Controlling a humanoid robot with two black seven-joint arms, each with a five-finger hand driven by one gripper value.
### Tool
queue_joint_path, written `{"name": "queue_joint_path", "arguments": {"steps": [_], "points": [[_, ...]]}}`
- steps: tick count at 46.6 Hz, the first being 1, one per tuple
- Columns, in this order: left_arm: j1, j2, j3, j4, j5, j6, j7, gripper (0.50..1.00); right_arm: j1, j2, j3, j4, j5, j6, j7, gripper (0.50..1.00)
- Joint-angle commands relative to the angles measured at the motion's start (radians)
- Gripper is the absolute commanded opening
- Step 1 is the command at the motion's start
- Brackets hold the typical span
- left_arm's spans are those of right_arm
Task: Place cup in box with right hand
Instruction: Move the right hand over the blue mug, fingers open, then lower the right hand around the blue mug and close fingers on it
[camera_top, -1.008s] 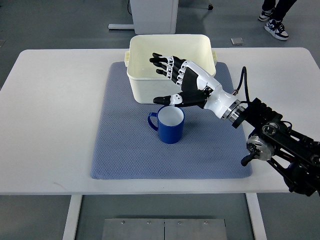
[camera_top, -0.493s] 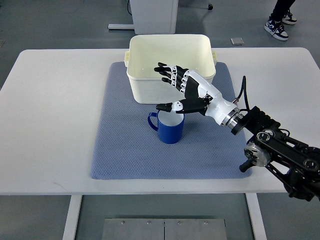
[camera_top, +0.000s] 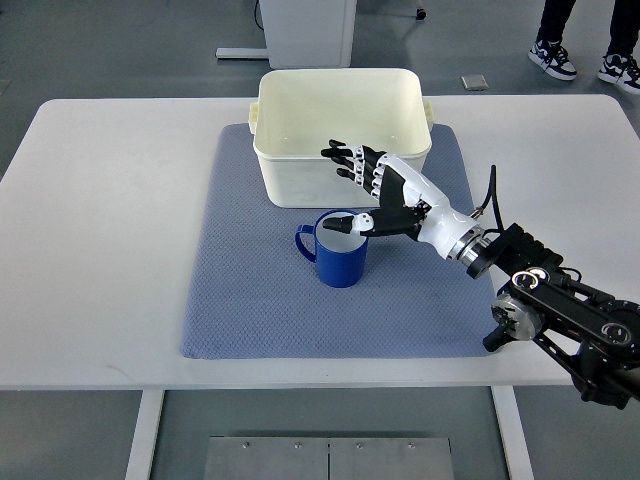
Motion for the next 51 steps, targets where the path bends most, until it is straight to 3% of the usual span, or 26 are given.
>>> {"name": "queue_joint_path", "arguments": {"steps": [1, 32, 51], "points": [[0.0, 0.0, -0.001, 0.0, 0.0, 0.0, 0.0, 1.0, -0.001, 0.0, -0.019, -0.008, 0.0, 0.0, 0.014, 0.995], [0.0, 0.0, 0.0, 0.0, 0.0, 0.0, 0.0, 1.0, -0.024, 0.012, -0.06, -0.071, 0.0, -0.003, 0.044, 0.995], [0.0, 0.0, 0.0, 0.0, 0.0, 0.0, 0.0, 1.0, -0.032, 0.022, -0.097, -0.086, 0.0, -0.052, 0.06, 0.993]]}}
